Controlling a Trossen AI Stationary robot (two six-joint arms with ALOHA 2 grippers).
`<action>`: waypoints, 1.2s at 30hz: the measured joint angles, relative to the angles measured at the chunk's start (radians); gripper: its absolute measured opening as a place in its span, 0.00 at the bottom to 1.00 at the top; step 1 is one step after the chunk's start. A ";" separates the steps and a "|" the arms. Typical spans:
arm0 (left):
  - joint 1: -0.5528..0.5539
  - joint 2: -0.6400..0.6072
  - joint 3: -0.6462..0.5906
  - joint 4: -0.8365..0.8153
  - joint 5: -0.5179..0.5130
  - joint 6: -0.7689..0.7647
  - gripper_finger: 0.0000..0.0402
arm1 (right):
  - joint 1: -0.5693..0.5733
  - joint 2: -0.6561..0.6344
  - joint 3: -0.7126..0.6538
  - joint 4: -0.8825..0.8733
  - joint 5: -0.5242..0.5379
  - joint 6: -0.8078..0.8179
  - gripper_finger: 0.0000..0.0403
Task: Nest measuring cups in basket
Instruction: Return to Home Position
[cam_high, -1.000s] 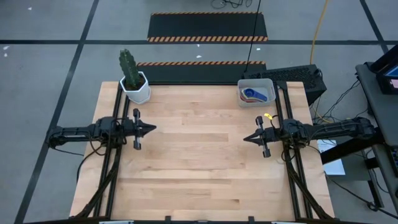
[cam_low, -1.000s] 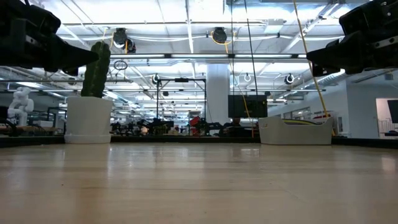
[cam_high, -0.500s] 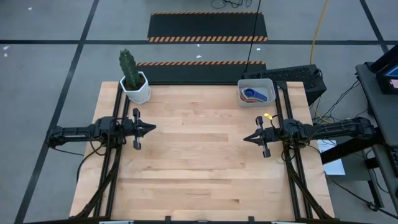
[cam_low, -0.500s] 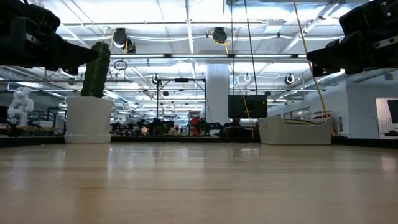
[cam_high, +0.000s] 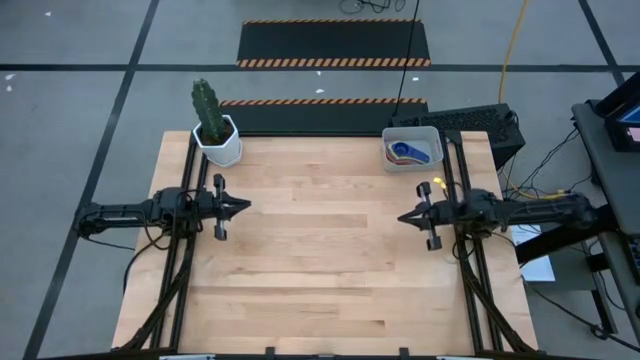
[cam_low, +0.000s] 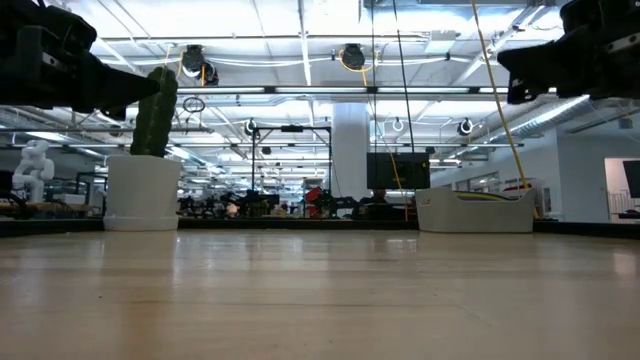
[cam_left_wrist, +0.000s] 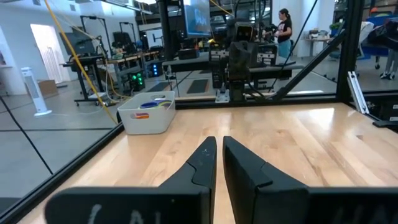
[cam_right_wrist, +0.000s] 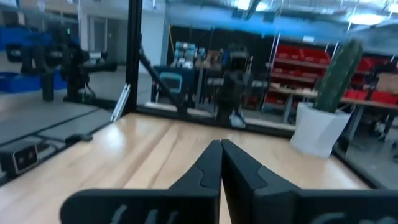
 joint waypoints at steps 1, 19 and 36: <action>0.000 0.000 0.000 0.000 0.000 0.000 0.08 | 0.000 -0.017 0.000 0.000 0.000 0.000 0.00; 0.000 0.000 0.000 0.001 0.001 0.000 0.08 | -0.006 -0.272 0.000 -0.320 -0.002 0.046 0.00; 0.000 0.000 0.001 0.001 0.001 0.000 0.08 | -0.006 -0.270 0.000 -0.319 0.000 0.052 0.00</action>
